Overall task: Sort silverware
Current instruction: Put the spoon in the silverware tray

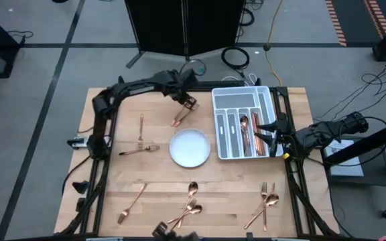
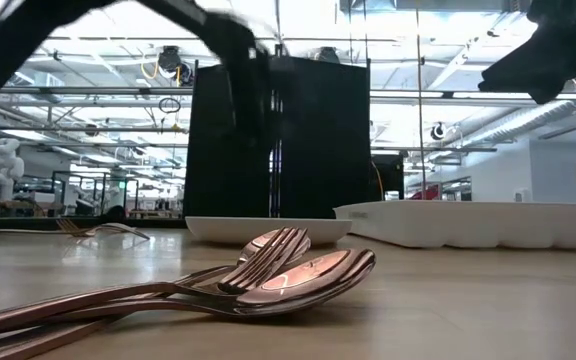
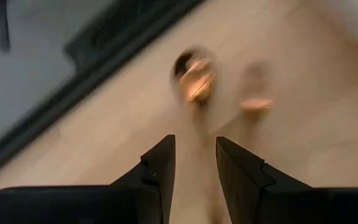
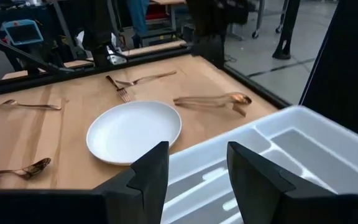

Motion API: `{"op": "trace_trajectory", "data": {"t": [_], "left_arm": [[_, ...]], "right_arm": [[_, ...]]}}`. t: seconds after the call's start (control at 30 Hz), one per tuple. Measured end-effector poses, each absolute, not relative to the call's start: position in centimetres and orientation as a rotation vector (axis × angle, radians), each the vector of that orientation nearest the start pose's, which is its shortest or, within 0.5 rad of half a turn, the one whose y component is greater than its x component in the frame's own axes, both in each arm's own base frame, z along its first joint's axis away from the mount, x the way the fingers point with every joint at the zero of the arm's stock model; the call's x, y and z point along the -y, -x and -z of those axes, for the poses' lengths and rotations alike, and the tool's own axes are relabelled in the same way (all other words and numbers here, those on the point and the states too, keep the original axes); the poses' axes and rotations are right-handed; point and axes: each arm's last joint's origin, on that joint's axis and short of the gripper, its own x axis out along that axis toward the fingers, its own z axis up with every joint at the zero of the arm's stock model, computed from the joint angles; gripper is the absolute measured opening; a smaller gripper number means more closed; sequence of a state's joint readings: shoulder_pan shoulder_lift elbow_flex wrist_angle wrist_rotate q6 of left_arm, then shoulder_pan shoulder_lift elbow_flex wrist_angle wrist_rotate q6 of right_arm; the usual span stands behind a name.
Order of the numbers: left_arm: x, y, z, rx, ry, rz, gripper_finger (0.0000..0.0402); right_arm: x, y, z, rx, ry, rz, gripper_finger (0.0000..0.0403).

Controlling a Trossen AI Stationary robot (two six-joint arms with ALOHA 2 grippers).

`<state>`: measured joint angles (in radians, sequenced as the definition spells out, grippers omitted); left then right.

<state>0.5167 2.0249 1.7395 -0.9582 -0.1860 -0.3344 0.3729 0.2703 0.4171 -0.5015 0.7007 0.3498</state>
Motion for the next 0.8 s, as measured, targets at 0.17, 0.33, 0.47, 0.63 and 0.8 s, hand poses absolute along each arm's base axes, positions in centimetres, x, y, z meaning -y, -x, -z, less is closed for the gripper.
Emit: {"op": "trace_trajectory", "data": {"t": [0.17,0.33,0.47,0.63,0.8], "left_arm": [[-23.4,-35.4,-19.2,-1.325,0.483,-0.912,0.011],[-23.7,-36.2,-17.1,-1.356,0.48,-0.809,0.011],[-23.4,-36.6,-16.4,-1.371,0.506,-0.729,0.011],[-23.5,-36.8,-16.5,-1.345,0.515,-0.691,0.011],[-23.5,-37.0,-16.0,-1.347,0.525,-0.682,0.011]], "right_arm": [[-1.3,-8.4,-23.6,-0.264,-0.201,0.363,0.0155],[-1.3,-8.4,-23.6,-0.264,-0.201,0.362,0.0155],[-1.3,-8.4,-23.6,-0.264,-0.201,0.362,0.0155],[-1.3,-8.4,-23.6,-0.264,-0.2,0.364,0.0155],[-1.3,-8.4,-23.6,-0.264,-0.2,0.364,0.0155]]}}
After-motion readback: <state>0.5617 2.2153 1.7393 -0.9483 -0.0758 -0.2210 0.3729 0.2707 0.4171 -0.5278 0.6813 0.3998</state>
